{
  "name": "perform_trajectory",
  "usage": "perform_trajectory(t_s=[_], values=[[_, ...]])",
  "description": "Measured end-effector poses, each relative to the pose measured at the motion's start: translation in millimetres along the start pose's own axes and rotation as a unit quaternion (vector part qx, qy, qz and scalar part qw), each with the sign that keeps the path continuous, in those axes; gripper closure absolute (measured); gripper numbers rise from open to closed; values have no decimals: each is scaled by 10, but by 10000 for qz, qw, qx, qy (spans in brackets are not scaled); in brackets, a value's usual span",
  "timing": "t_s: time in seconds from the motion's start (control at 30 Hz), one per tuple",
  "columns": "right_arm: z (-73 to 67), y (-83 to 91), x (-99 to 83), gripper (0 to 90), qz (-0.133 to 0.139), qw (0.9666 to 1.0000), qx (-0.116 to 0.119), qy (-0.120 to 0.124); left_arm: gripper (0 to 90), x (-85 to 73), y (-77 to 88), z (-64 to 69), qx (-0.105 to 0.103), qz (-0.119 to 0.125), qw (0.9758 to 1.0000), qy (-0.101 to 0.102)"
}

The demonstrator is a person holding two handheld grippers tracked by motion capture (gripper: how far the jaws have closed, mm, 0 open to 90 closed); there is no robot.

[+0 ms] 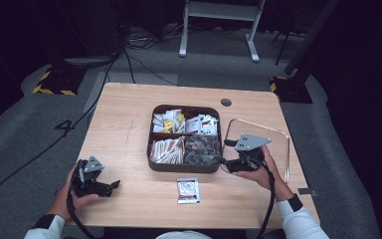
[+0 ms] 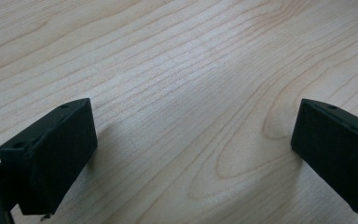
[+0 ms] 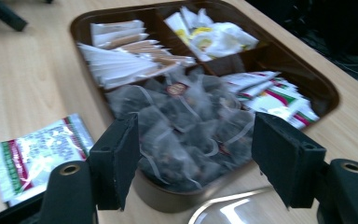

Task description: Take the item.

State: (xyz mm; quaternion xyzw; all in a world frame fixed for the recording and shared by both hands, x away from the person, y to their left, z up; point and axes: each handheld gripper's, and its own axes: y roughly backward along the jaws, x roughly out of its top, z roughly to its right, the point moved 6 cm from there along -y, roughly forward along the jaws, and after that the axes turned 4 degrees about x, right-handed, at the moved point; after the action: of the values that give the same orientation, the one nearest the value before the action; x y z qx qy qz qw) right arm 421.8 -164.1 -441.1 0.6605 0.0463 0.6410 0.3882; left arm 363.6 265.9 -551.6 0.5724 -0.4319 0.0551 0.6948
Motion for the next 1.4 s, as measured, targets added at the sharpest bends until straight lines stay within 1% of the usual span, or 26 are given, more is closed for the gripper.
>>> perform_trajectory(t_s=[0.1, 0.13, 0.17, 0.27, 0.3, 0.33, 0.37, 0.4, 0.43, 0.47, 0.57, 0.73, 0.77, 0.8, 0.83, 0.87, 0.9, 0.97, 1.07, 1.2, 1.23, 1.27, 1.3, 1.33, 1.37, 1.4], values=[[144, 56, -24, 332, -28, 9996, -281, -48, 4, 0, 0, 0, -1, 0, 10000, 0], [144, 56, -24, 332, -28, 9996, -281, -48, 4, 0, 0, 0, -1, 0, 10000, 0], [249, 83, -61, 332, -61, 9989, -441, -145, 4, 0, 0, 1, -3, -1, 10000, 5], [411, 111, -137, 332, -104, 9974, -631, -336, 5, -1, 0, 1, -3, -2, 10000, 4], [462, 121, -166, 332, -121, 9968, -692, -389, 4, -1, 0, 1, -3, -2, 10000, 4], [462, 121, -166, 332, -121, 9968, -692, -389, 4, 0, 0, 0, 1, 0, 10000, -2], [513, 131, -197, 331, -147, 9960, -766, -430, 4, -1, 0, 1, -2, -2, 10000, 3], [600, 150, -255, 331, -174, 9946, -844, -584, 4, -1, 1, 0, 5, -1, 10000, 3], [600, 150, -255, 331, -174, 9946, -844, -584, 4, -1, 1, 0, 5, -1, 10000, 3], [693, 169, -323, 327, -231, 9925, -989, -678, 4, -2, 2, 0, 8, -1, 10000, 4], [809, 176, -426, 318, -346, 9889, -1212, -784, 4, -2, 2, 0, 6, -1, 10000, 6], [1012, 189, -653, 318, -504, 9826, -1404, -1107, 3, -1, 1, -3, -2, 0, 10000, -5], [1012, 189, -653, 318, -504, 9826, -1404, -1107, 3, -1, 1, -3, -2, 0, 10000, -5], [1077, 196, -748, 317, -568, 9800, -1437, -1256, 3, -1, 1, -1, -6, -2, 10000, -2], [1077, 196, -748, 317, -568, 9800, -1437, -1256, 3, -1, 1, -1, -6, -2, 10000, -2], [1108, 198, -796, 315, -597, 9785, -1467, -1317, 3, -1, 1, -1, -5, -2, 10000, -1], [1159, 205, -890, 315, -671, 9756, -1467, -1491, 3, -1, 1, -2, -4, -2, 10000, -3], [1199, 216, -969, 315, -705, 9729, -1471, -1642, 3, -1, 1, -1, -3, -2, 10000, -2], [1252, 220, -1077, 318, -774, 9692, -1491, -1801, 3, -1, 1, -1, 1, -2, 10000, 0], [1285, 195, -1196, 334, -883, 9654, -1452, -1979, 3, -1, 1, -1, -1, -3, 10000, 1], [1285, 195, -1196, 334, -883, 9654, -1452, -1979, 3, -1, 1, -1, -1, -3, 10000, 1], [1303, 187, -1240, 346, -933, 9631, -1506, -2026, 3, -2, 1, -1, 0, -1, 10000, 2], [1316, 184, -1258, 347, -927, 9619, -1541, -2059, 3, -1, 1, -1, -1, -1, 10000, 4], [1323, 178, -1272, 353, -891, 9616, -1505, -2116, 3, -1, 1, -1, 0, 0, 10000, 2], [1323, 178, -1272, 353, -891, 9616, -1505, -2116, 3, -1, 1, -1, 0, 0, 10000, 2], [1326, 162, -1296, 371, -852, 9614, -1438, -2185, 4, -2, 1, -1, -1, -2, 10000, 0]])
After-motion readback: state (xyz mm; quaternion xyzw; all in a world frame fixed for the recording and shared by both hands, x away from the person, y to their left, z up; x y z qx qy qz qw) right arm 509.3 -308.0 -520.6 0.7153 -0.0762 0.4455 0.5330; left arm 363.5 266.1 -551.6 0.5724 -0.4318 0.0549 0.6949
